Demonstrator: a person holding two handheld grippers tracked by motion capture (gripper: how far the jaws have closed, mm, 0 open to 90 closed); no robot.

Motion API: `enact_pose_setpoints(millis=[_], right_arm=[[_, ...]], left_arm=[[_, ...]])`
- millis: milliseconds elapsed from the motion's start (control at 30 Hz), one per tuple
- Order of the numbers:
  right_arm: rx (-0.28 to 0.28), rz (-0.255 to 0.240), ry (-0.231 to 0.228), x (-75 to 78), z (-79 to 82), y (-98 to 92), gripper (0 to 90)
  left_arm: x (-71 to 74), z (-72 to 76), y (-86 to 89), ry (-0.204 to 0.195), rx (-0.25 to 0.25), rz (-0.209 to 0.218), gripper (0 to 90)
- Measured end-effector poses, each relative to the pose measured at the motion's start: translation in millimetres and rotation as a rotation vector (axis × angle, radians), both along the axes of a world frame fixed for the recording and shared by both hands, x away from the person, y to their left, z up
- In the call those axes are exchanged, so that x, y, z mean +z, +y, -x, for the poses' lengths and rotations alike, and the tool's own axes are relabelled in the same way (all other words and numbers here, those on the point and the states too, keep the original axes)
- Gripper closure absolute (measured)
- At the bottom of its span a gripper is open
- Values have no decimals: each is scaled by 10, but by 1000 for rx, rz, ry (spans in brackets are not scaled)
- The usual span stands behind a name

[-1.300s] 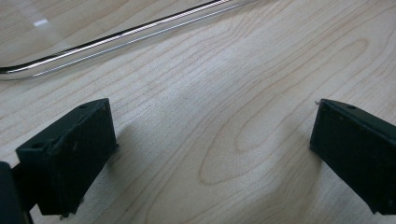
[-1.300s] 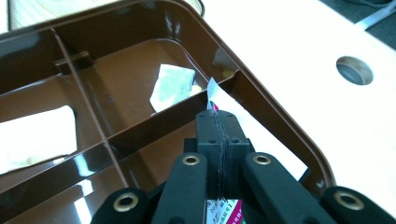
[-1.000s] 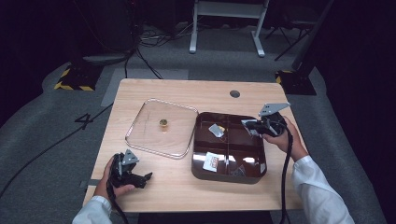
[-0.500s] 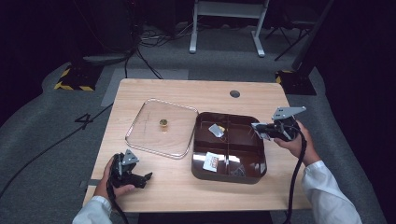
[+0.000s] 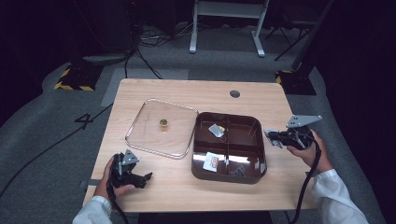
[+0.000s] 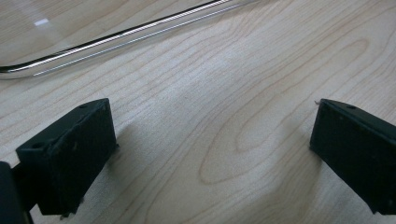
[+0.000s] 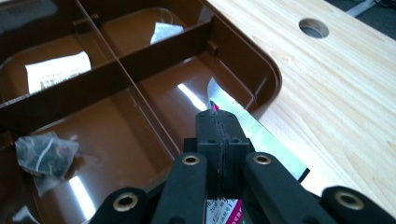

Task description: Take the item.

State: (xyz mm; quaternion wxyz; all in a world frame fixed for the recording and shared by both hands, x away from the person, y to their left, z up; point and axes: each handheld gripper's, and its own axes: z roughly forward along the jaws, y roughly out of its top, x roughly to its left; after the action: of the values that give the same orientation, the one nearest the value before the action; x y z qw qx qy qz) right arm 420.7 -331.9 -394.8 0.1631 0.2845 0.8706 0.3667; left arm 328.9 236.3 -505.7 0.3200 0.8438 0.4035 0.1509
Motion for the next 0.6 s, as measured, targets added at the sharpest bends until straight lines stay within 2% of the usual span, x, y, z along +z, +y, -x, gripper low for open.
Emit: enact_pose_setpoints(millis=[533,600], right_arm=[[-21,14,58,-289,75,-163,890],[-29,30,61,-347,73,-181,890]], left_arm=[[0,1,-1,1,1,1,4],[0,1,-1,1,1,1,4]])
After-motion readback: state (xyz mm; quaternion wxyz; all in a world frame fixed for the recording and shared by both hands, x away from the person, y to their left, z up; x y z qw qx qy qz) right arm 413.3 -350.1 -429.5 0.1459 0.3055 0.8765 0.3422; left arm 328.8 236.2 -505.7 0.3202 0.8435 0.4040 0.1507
